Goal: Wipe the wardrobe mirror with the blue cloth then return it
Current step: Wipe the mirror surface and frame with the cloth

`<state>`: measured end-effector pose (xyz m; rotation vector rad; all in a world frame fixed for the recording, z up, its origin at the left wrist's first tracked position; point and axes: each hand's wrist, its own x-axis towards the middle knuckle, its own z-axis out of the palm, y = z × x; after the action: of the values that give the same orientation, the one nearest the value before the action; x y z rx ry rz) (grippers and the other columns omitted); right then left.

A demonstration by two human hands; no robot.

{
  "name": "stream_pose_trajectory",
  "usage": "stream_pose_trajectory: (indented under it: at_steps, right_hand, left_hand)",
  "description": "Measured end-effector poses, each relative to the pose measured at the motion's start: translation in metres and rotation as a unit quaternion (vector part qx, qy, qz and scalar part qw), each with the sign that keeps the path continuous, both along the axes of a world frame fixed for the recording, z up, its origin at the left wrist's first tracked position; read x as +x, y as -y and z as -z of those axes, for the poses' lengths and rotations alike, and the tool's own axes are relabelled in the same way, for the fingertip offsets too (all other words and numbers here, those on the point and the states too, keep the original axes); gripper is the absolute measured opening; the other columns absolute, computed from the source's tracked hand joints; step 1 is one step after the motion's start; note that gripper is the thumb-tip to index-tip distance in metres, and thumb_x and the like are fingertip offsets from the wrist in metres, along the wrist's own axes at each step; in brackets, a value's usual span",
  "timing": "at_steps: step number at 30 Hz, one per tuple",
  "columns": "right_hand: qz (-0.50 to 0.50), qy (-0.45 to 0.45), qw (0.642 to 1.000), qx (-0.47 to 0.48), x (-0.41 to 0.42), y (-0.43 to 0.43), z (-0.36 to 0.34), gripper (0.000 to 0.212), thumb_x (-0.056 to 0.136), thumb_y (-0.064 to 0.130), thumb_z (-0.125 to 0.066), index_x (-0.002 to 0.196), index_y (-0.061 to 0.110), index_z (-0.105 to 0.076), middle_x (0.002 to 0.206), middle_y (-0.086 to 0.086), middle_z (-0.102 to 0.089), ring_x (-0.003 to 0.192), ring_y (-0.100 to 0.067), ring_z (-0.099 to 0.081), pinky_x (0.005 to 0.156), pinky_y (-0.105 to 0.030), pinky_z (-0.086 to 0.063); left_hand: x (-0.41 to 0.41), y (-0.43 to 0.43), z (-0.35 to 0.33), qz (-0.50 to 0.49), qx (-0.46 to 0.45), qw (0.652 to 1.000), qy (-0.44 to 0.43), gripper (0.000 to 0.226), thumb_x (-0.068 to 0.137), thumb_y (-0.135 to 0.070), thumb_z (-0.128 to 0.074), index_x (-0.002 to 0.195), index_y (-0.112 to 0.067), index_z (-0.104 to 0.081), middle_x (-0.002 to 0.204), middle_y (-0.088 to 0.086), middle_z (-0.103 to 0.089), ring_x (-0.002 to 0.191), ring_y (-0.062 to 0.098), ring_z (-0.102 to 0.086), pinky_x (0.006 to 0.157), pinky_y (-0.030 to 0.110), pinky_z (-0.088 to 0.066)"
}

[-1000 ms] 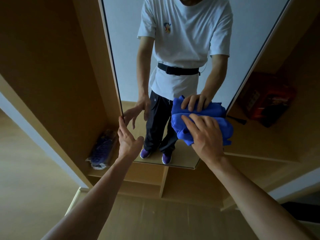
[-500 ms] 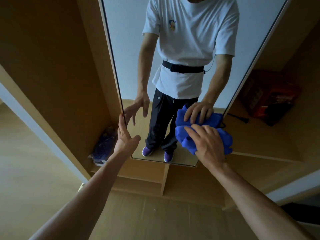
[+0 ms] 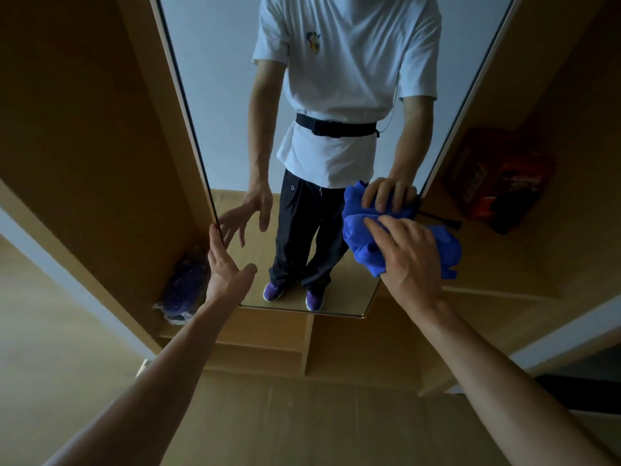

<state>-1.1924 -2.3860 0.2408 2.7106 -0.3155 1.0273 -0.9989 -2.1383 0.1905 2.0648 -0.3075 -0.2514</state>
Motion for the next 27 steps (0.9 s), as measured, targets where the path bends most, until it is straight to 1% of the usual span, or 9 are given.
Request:
stream_pose_trajectory:
  at_steps: [4, 7, 10, 13, 16, 19, 21, 24, 27]
  right_hand:
    - [0.006, -0.043, 0.999, 0.002, -0.002, -0.003, 0.019, 0.063, 0.078, 0.013, -0.077, 0.137, 0.016, -0.055, 0.128, -0.004, -0.059, 0.112, -0.027, -0.055, 0.097, -0.042, -0.041]
    - [0.004, -0.080, 0.997, 0.024, -0.004, -0.012, 0.034, 0.067, 0.072, 0.006, -0.081, 0.135, 0.014, -0.058, 0.128, -0.005, -0.060, 0.111, -0.029, -0.057, 0.096, -0.043, -0.045]
    - [0.001, -0.078, 0.994, 0.077, -0.004, -0.017, 0.038, 0.071, 0.065, 0.003, -0.083, 0.131, 0.012, -0.060, 0.126, -0.005, -0.061, 0.106, -0.028, -0.058, 0.092, -0.041, -0.047]
    - [0.004, -0.015, 0.986, 0.164, -0.004, -0.022, 0.031, 0.062, 0.071, 0.005, -0.080, 0.129, 0.012, -0.060, 0.120, -0.004, -0.062, 0.103, -0.026, -0.058, 0.088, -0.041, -0.049]
    - [0.009, 0.116, 0.959, 0.259, -0.003, -0.026, 0.012, 0.043, 0.084, 0.019, -0.073, 0.123, 0.007, -0.060, 0.116, -0.007, -0.061, 0.106, -0.025, -0.059, 0.088, -0.042, -0.052]
    - [0.000, 0.219, 0.927, 0.305, -0.003, -0.026, -0.006, 0.041, 0.087, 0.018, -0.072, 0.122, 0.001, -0.060, 0.116, -0.012, -0.061, 0.107, -0.026, -0.059, 0.092, -0.042, -0.052]
    - [0.008, 0.242, 0.918, 0.314, -0.004, -0.029, -0.013, 0.045, 0.087, 0.015, -0.075, 0.126, 0.000, -0.058, 0.118, -0.014, -0.060, 0.109, -0.020, -0.057, 0.095, -0.032, -0.050]
    - [0.021, 0.245, 0.913, 0.326, -0.004, -0.032, -0.014, 0.043, 0.088, 0.013, -0.071, 0.125, -0.003, -0.057, 0.116, -0.014, -0.058, 0.107, -0.015, -0.054, 0.094, -0.014, -0.041]
    - [0.049, 0.254, 0.905, 0.338, 0.006, -0.035, -0.013, 0.037, 0.088, 0.009, -0.067, 0.120, -0.006, -0.057, 0.109, -0.018, -0.059, 0.101, -0.024, -0.058, 0.090, -0.013, -0.040]
  left_hand:
    - [0.000, 0.001, 0.003, -0.001, -0.003, 1.000, 0.003, 0.109, 0.092, -0.008, -0.064, 0.158, -0.041, 0.017, 0.171, 0.003, 0.001, 0.143, 0.042, -0.036, 0.057, 0.021, -0.035]
    - [0.001, 0.000, 0.004, 0.004, -0.004, 1.000, 0.003, 0.109, 0.092, -0.007, -0.064, 0.159, -0.038, 0.016, 0.171, 0.003, 0.003, 0.145, 0.040, -0.032, 0.058, 0.019, -0.035]
    - [0.003, -0.006, 0.002, 0.020, 0.000, 1.000, -0.001, 0.108, 0.093, -0.007, -0.064, 0.159, -0.038, 0.016, 0.171, 0.003, 0.004, 0.150, 0.037, -0.025, 0.076, 0.029, -0.043]
    - [0.006, -0.012, -0.002, 0.039, -0.021, 0.999, -0.020, 0.107, 0.093, -0.004, -0.064, 0.160, -0.036, 0.013, 0.171, 0.003, 0.000, 0.153, 0.033, -0.020, 0.093, 0.039, -0.039]
    - [0.010, -0.015, -0.007, 0.050, -0.047, 0.997, -0.028, 0.102, 0.092, -0.003, -0.064, 0.161, -0.030, 0.007, 0.170, 0.005, -0.008, 0.153, 0.031, -0.018, 0.101, 0.041, -0.037]
    - [0.013, -0.013, -0.011, 0.042, -0.046, 0.998, -0.012, 0.095, 0.092, -0.007, -0.064, 0.160, -0.026, 0.000, 0.166, 0.006, -0.017, 0.150, 0.031, -0.024, 0.098, 0.039, -0.036]
    - [0.012, -0.011, -0.013, 0.037, -0.042, 0.998, -0.002, 0.095, 0.093, -0.011, -0.065, 0.159, -0.028, 0.001, 0.165, 0.007, -0.019, 0.145, 0.033, -0.030, 0.094, 0.040, -0.037]
    - [0.011, -0.010, -0.014, 0.037, -0.036, 0.999, 0.016, 0.099, 0.093, -0.013, -0.065, 0.157, -0.040, 0.005, 0.162, 0.011, -0.020, 0.117, 0.025, -0.041, 0.087, 0.040, -0.040]
    - [0.014, -0.008, -0.018, 0.030, -0.033, 0.999, 0.022, 0.097, 0.093, -0.014, -0.065, 0.157, -0.042, 0.002, 0.156, 0.016, -0.026, 0.102, 0.021, -0.038, 0.083, 0.041, -0.042]
